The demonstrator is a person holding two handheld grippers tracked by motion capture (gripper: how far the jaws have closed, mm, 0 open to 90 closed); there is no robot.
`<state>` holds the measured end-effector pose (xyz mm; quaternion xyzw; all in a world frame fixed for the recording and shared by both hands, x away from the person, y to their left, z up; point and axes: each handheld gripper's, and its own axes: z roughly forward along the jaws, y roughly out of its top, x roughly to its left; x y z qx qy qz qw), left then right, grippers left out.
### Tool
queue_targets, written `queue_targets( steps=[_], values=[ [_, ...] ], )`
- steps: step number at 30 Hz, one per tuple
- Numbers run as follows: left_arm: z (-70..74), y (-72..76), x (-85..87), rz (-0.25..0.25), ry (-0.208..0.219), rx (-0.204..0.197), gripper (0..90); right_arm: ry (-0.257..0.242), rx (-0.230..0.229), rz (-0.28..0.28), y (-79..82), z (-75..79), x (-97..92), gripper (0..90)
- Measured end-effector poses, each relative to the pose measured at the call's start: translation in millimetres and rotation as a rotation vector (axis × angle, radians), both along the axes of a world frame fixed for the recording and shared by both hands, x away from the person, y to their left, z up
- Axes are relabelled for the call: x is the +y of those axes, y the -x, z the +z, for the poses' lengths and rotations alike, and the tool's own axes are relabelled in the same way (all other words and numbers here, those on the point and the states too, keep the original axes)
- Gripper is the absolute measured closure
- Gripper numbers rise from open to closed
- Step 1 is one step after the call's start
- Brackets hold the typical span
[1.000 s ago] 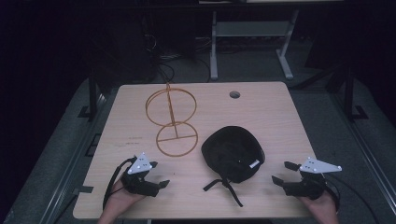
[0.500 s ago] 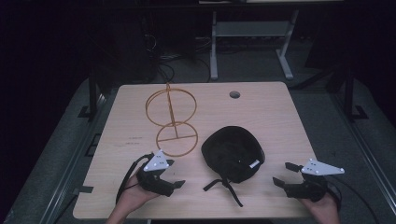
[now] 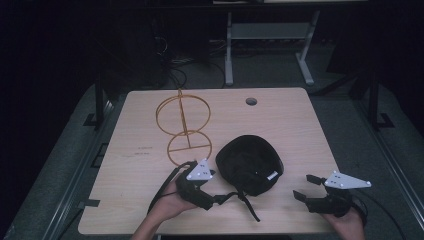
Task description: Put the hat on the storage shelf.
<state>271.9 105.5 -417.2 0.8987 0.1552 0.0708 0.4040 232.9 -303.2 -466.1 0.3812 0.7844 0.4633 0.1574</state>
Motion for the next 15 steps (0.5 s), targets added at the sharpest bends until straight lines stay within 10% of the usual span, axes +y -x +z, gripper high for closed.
queue_targets(
  steps=[15],
  values=[
    [-8.5,-14.8,-41.8,-0.083,-0.117,-0.015,18.5,0.006,0.006,0.021,-0.2,-0.6,2.4,20.3]
  ],
)
